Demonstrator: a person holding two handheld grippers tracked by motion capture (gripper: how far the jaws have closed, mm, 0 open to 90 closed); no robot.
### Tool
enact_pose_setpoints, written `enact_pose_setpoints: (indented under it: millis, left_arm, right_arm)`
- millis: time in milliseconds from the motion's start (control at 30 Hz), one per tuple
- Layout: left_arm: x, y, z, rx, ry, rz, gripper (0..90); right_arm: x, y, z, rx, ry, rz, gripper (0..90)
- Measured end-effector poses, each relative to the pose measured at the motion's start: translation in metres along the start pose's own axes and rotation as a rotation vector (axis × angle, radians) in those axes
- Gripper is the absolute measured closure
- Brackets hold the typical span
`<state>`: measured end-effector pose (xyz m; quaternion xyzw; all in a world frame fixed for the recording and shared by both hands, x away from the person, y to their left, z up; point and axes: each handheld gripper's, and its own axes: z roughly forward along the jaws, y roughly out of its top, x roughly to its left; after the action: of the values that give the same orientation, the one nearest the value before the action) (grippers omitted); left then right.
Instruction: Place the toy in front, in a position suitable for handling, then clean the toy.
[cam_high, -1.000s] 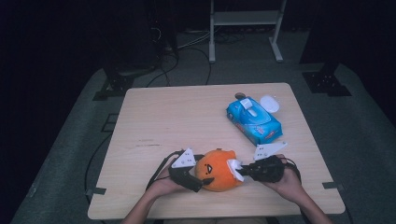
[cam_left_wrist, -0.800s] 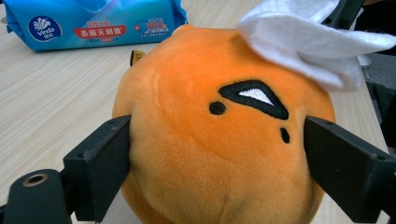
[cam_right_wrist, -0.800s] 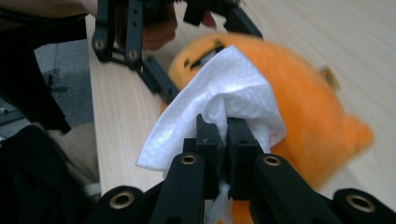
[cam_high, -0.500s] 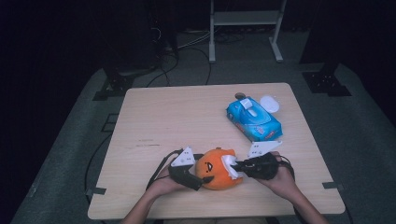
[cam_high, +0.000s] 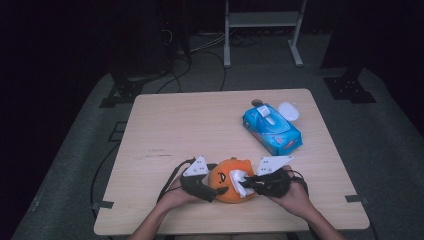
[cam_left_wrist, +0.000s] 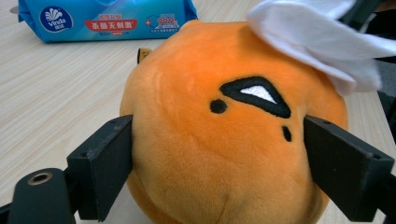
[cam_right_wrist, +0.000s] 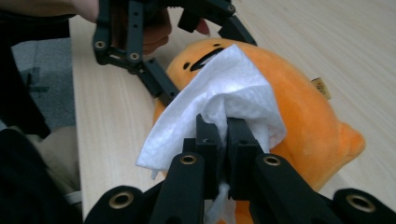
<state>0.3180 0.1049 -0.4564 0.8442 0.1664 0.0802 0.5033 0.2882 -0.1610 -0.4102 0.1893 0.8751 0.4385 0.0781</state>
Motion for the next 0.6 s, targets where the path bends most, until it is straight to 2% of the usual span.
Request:
enact_pose_setpoints:
  millis: [100,133,200,300,333,400,467,567,600]
  left_arm:
    - [-0.001,0.003,-0.004,-0.011,-0.015,-0.006,5.1]
    - [-0.008,0.007,-0.008,-0.016,-0.018,0.054,5.1]
    - [-0.01,0.007,-0.006,0.01,0.007,0.09,9.4]
    - [-0.006,0.006,-0.003,0.024,0.021,0.079,13.3]
    - [-0.004,0.005,-0.003,0.014,0.017,0.067,14.7]
    - [-0.004,0.004,-0.003,0.006,0.019,0.053,14.8]
    - [-0.003,0.004,-0.003,0.006,0.018,0.05,15.4]
    - [-0.001,0.003,-0.005,0.005,0.015,0.034,17.3]
    - [0.002,0.002,-0.004,-0.004,0.008,0.013,17.3]
  right_arm:
    - [-0.006,-0.003,0.0,-0.001,-0.003,0.022,85.1]
    - [-0.009,-0.005,-0.002,-0.003,-0.016,0.041,85.1]
    - [-0.014,-0.009,-0.004,-0.017,-0.012,0.067,85.1]
    - [-0.013,-0.007,-0.003,-0.029,-0.016,0.077,85.1]
    - [-0.008,-0.003,-0.003,-0.031,-0.025,0.05,85.1]
    - [-0.005,0.001,-0.001,-0.042,-0.011,0.045,85.0]
    - [-0.004,0.002,0.001,-0.026,-0.028,0.019,85.0]
    - [-0.007,0.001,0.0,-0.024,-0.029,0.028,85.0]
    - [-0.012,-0.002,-0.003,-0.023,-0.038,0.04,85.0]
